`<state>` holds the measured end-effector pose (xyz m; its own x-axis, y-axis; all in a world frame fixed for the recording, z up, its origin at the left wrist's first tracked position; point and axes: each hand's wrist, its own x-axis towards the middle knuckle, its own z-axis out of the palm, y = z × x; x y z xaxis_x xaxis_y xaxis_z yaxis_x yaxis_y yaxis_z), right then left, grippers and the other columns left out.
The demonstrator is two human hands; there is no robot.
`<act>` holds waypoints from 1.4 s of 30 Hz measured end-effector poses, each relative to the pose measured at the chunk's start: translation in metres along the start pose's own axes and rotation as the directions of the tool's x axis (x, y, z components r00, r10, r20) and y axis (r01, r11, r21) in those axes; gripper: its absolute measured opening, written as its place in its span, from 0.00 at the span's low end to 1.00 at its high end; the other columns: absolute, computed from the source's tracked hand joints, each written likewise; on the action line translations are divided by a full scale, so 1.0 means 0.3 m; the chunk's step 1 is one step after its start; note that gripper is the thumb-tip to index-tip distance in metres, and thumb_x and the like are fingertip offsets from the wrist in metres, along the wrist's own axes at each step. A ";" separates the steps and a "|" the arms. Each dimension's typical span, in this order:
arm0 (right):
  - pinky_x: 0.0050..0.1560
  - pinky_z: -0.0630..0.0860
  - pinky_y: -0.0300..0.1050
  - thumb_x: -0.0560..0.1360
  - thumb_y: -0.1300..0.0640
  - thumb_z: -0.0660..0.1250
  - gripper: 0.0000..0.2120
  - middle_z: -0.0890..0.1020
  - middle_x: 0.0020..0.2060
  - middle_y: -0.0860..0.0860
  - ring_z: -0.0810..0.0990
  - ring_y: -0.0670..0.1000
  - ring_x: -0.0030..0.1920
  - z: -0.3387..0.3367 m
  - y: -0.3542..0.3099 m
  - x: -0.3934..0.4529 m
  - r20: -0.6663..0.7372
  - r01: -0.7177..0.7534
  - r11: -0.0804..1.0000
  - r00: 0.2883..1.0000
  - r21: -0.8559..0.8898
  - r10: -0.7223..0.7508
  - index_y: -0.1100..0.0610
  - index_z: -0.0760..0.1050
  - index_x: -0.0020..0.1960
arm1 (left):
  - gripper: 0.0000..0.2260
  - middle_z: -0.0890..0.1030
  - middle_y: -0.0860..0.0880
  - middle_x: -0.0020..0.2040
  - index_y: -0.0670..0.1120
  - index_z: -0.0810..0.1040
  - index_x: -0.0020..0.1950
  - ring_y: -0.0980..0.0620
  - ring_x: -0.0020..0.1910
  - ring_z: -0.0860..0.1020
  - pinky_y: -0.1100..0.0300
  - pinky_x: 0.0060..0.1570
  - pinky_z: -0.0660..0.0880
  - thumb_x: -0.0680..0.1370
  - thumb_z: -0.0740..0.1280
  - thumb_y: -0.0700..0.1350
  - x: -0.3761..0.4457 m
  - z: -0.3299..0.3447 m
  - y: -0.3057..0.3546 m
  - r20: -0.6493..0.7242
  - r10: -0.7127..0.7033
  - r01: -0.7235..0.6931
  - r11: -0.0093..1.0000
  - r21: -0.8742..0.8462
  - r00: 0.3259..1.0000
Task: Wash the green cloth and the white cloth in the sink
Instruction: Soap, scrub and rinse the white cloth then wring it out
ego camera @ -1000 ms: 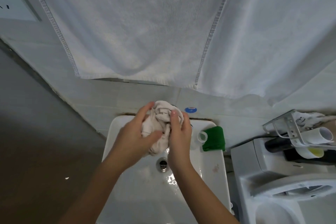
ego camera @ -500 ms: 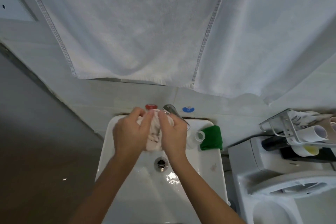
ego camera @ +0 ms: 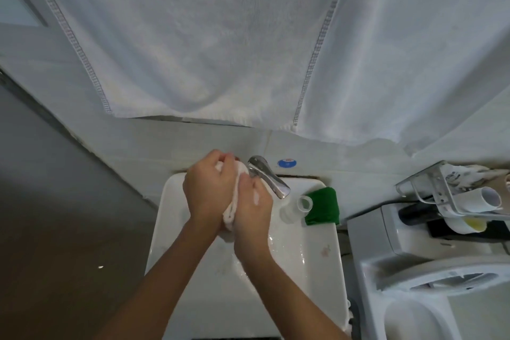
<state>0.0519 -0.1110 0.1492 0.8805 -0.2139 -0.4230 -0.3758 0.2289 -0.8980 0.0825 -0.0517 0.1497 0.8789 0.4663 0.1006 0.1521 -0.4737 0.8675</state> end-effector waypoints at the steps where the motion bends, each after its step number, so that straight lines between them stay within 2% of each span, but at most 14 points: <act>1: 0.36 0.73 0.29 0.81 0.55 0.60 0.13 0.79 0.33 0.46 0.79 0.37 0.33 -0.004 -0.003 0.019 -0.034 0.019 1.000 0.999 -0.008 -0.019 0.53 0.73 0.39 | 0.11 0.76 0.50 0.30 0.48 0.74 0.35 0.48 0.32 0.75 0.59 0.33 0.67 0.77 0.63 0.48 -0.023 0.006 -0.006 -0.004 -0.005 0.005 1.000 0.011 1.000; 4: 0.38 0.70 0.33 0.81 0.57 0.58 0.15 0.75 0.32 0.48 0.74 0.42 0.33 -0.023 -0.048 0.126 -0.151 0.060 0.998 0.987 0.002 -0.059 0.57 0.71 0.37 | 0.13 0.73 0.50 0.25 0.45 0.75 0.34 0.50 0.26 0.73 0.60 0.28 0.67 0.75 0.61 0.50 -0.144 0.011 -0.010 0.024 0.064 -0.064 0.998 0.000 0.998; 6: 0.39 0.73 0.37 0.81 0.56 0.58 0.14 0.75 0.32 0.52 0.74 0.45 0.34 -0.019 -0.023 0.120 -0.113 0.025 1.000 0.993 -0.011 -0.026 0.60 0.71 0.38 | 0.13 0.73 0.51 0.25 0.45 0.74 0.34 0.52 0.26 0.72 0.63 0.28 0.66 0.75 0.61 0.50 -0.145 0.006 -0.018 0.024 0.058 -0.057 0.998 -0.030 0.998; 10: 0.44 0.77 0.51 0.74 0.46 0.61 0.13 0.77 0.35 0.56 0.77 0.51 0.39 -0.008 0.066 -0.011 0.010 -0.030 1.000 1.000 -0.009 0.030 0.53 0.71 0.36 | 0.12 0.78 0.48 0.30 0.43 0.78 0.39 0.47 0.31 0.76 0.60 0.33 0.65 0.78 0.65 0.49 -0.043 0.011 -0.052 -0.028 -0.007 0.009 0.999 0.052 1.000; 13: 0.42 0.74 0.55 0.79 0.56 0.61 0.15 0.76 0.30 0.50 0.75 0.49 0.34 -0.016 0.016 0.109 -0.034 0.007 0.996 0.999 -0.086 -0.010 0.52 0.70 0.33 | 0.14 0.74 0.51 0.27 0.44 0.77 0.37 0.54 0.27 0.72 0.62 0.29 0.64 0.75 0.63 0.52 -0.116 0.018 -0.032 -0.030 0.026 -0.025 0.999 0.037 0.999; 16: 0.42 0.73 0.54 0.80 0.60 0.60 0.16 0.74 0.29 0.48 0.74 0.48 0.33 -0.005 0.001 0.143 -0.041 0.002 0.998 0.999 -0.067 -0.005 0.51 0.69 0.34 | 0.13 0.75 0.51 0.27 0.44 0.76 0.36 0.54 0.27 0.73 0.62 0.29 0.66 0.77 0.65 0.50 -0.139 0.016 -0.019 -0.015 0.057 -0.058 0.998 -0.015 0.998; 20: 0.39 0.76 0.38 0.81 0.53 0.61 0.13 0.77 0.33 0.51 0.77 0.45 0.35 -0.004 0.056 -0.016 -0.037 -0.058 0.998 0.998 -0.022 0.057 0.56 0.70 0.38 | 0.11 0.78 0.47 0.32 0.44 0.77 0.39 0.47 0.32 0.76 0.60 0.33 0.65 0.78 0.66 0.49 -0.042 0.016 -0.042 -0.053 -0.038 0.041 0.998 0.048 0.998; 22: 0.41 0.76 0.40 0.80 0.53 0.62 0.12 0.77 0.34 0.52 0.78 0.47 0.37 -0.006 0.031 0.035 -0.062 -0.035 0.999 0.997 -0.006 0.034 0.56 0.71 0.39 | 0.12 0.76 0.50 0.29 0.44 0.76 0.38 0.50 0.30 0.74 0.61 0.30 0.65 0.78 0.66 0.49 -0.095 0.021 -0.033 -0.071 -0.051 0.052 0.999 0.013 0.996; 25: 0.31 0.70 0.31 0.80 0.58 0.62 0.14 0.72 0.29 0.50 0.72 0.44 0.30 -0.022 -0.059 0.146 -0.184 -0.020 1.000 0.983 0.016 0.023 0.59 0.68 0.35 | 0.12 0.71 0.55 0.26 0.44 0.76 0.37 0.58 0.25 0.71 0.68 0.27 0.64 0.76 0.64 0.51 -0.205 0.017 0.009 -0.055 0.038 -0.041 0.998 -0.047 0.998; 29: 0.39 0.77 0.40 0.81 0.52 0.61 0.12 0.80 0.34 0.49 0.80 0.46 0.36 -0.006 0.019 0.011 -0.141 -0.119 0.988 0.981 0.094 0.132 0.55 0.74 0.40 | 0.13 0.78 0.48 0.30 0.45 0.76 0.38 0.48 0.31 0.77 0.60 0.32 0.69 0.77 0.66 0.52 -0.092 0.028 -0.010 -0.080 -0.015 0.013 1.000 -0.022 0.997; 32: 0.46 0.81 0.50 0.81 0.52 0.61 0.12 0.82 0.36 0.51 0.82 0.51 0.40 0.000 0.030 0.018 -0.125 -0.143 0.980 0.979 0.139 0.160 0.55 0.76 0.42 | 0.12 0.78 0.48 0.31 0.45 0.75 0.38 0.47 0.32 0.77 0.60 0.33 0.68 0.78 0.66 0.51 -0.094 0.032 -0.018 -0.096 -0.043 0.041 0.999 -0.031 0.994; 36: 0.40 0.78 0.39 0.80 0.55 0.61 0.12 0.78 0.34 0.52 0.78 0.50 0.36 -0.021 -0.035 0.137 -0.215 -0.083 0.987 0.970 0.138 0.112 0.57 0.72 0.40 | 0.12 0.77 0.50 0.29 0.43 0.77 0.40 0.50 0.29 0.76 0.60 0.29 0.70 0.77 0.66 0.51 -0.190 0.025 0.002 -0.066 0.031 -0.036 0.997 -0.070 0.997; 40: 0.48 0.80 0.50 0.81 0.51 0.60 0.13 0.82 0.37 0.50 0.82 0.50 0.41 -0.002 0.045 -0.007 -0.134 -0.133 0.987 0.980 0.088 0.144 0.53 0.74 0.40 | 0.11 0.80 0.46 0.33 0.46 0.75 0.38 0.47 0.34 0.77 0.58 0.35 0.69 0.77 0.67 0.51 -0.081 0.014 -0.003 -0.058 -0.079 0.078 0.997 -0.023 0.995; 42: 0.45 0.78 0.50 0.80 0.52 0.61 0.14 0.79 0.34 0.51 0.79 0.49 0.38 -0.019 0.039 0.000 -0.107 -0.048 0.998 0.993 0.052 0.053 0.53 0.72 0.37 | 0.11 0.78 0.48 0.31 0.47 0.74 0.38 0.50 0.32 0.76 0.58 0.34 0.69 0.77 0.67 0.51 -0.106 0.006 -0.004 -0.034 -0.073 0.073 0.997 -0.022 0.997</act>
<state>0.0458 -0.1136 0.1379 0.8232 -0.3019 -0.4808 -0.4022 0.2876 -0.8692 0.0553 -0.0673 0.1446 0.8495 0.5249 0.0531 0.2053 -0.4217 0.8832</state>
